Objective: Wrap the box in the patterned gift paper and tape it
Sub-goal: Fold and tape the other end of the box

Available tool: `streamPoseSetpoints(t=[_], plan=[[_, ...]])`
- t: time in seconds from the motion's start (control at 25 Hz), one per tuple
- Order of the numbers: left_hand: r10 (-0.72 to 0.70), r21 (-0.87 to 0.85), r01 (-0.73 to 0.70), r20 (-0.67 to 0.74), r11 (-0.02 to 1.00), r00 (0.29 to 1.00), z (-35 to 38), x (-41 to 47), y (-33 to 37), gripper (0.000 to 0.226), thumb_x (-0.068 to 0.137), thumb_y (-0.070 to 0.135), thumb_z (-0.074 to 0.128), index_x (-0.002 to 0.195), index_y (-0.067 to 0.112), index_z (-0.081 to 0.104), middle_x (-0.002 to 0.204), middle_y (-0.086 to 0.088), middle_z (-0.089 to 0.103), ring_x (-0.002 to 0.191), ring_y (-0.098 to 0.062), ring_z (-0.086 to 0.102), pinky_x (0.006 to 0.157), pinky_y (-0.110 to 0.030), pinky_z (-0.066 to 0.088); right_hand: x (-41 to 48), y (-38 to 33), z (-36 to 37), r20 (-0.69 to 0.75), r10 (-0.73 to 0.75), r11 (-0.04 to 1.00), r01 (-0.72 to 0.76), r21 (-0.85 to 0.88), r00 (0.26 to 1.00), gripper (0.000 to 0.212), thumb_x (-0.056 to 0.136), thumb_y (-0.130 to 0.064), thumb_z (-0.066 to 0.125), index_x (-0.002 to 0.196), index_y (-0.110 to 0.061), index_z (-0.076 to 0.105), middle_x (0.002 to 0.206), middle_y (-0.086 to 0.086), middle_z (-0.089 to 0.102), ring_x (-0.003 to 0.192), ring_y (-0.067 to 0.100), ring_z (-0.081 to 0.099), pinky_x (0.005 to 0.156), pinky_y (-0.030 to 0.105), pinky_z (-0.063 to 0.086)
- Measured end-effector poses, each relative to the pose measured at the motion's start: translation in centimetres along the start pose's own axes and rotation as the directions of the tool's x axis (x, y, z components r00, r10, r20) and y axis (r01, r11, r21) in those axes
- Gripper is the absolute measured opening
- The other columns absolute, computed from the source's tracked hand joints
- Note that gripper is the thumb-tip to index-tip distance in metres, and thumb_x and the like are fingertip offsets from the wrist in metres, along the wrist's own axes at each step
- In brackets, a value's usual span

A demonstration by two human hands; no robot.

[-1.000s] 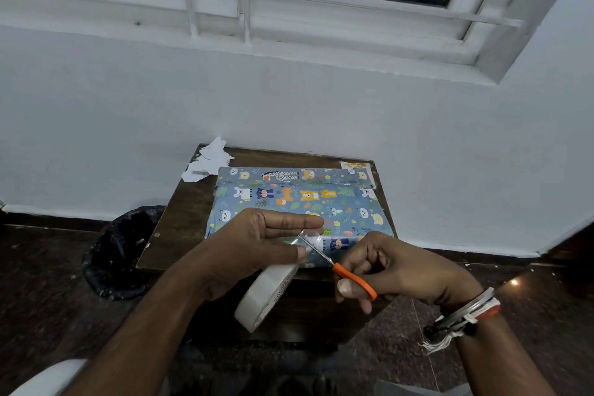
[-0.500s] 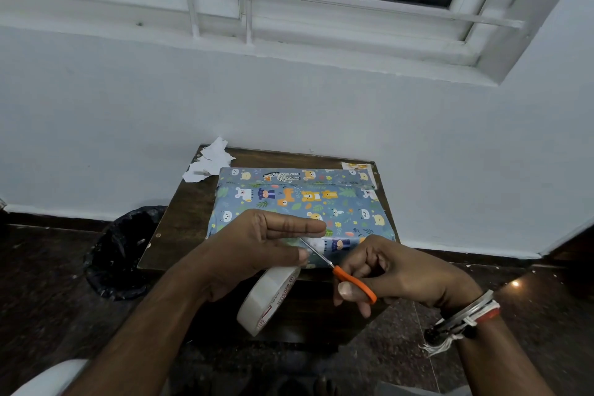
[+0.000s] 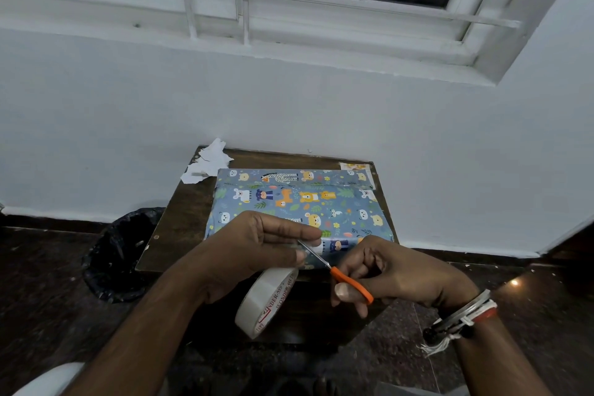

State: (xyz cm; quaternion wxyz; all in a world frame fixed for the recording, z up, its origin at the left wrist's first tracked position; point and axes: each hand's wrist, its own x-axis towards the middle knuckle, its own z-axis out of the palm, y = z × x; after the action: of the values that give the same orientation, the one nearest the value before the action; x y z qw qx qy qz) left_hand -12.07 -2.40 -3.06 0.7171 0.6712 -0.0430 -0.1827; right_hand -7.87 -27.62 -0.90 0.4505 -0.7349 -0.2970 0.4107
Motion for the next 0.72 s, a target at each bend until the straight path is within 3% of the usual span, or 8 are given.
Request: streamPoseSetpoints(t=[0.24,0.4,0.56,0.72], plan=[[-0.01,0.008,0.01,0.041,1.0,0.999,-0.17,-0.03,0.01,0.04,0.087,-0.01,0.069,0.118,0.015,0.076,0.12,-0.003,0.076,0.114,-0.016,0.07,0.093,-0.025,0.057,-0.01,0.08,-0.02,0.046,-0.023,1.0,0.023,0.002,0.999,0.011,0.098,-0.012,0.066,0.098,-0.009,0.077,0.068,0.007,0.069,0.06,0.006,0.062,0.067,0.013,0.045],[-0.018,0.005,0.018,0.058,1.0,0.998,-0.1,-0.13,0.1,0.045,0.086,-0.014,0.068,0.123,0.012,0.072,0.122,-0.002,0.075,0.107,-0.015,0.072,0.086,-0.023,0.057,0.13,0.09,-0.05,0.034,-0.037,0.999,0.037,0.005,0.999,0.016,0.099,-0.015,0.064,0.099,-0.005,0.077,0.066,0.002,0.07,0.059,0.004,0.06,0.066,0.01,0.043],[-0.018,-0.007,0.018,0.054,1.0,0.998,-0.44,-0.05,-0.08,0.049,0.086,-0.012,0.069,0.122,0.019,0.075,0.125,-0.002,0.073,0.116,-0.022,0.07,0.096,-0.031,0.057,0.29,0.11,0.02,0.024,-0.013,0.999,0.014,-0.029,1.0,0.016,0.099,-0.013,0.066,0.104,-0.001,0.076,0.07,0.005,0.071,0.064,0.005,0.062,0.07,0.011,0.045],[0.013,-0.046,-0.013,0.001,0.999,1.0,-0.74,-0.29,0.31,0.05,0.083,-0.012,0.07,0.119,0.023,0.077,0.125,0.003,0.073,0.119,-0.015,0.068,0.089,-0.022,0.056,0.62,-0.04,0.87,0.017,0.008,0.996,-0.007,-0.086,1.0,0.023,0.096,-0.016,0.073,0.116,-0.006,0.076,0.082,0.005,0.076,0.077,0.009,0.069,0.078,0.016,0.049]])
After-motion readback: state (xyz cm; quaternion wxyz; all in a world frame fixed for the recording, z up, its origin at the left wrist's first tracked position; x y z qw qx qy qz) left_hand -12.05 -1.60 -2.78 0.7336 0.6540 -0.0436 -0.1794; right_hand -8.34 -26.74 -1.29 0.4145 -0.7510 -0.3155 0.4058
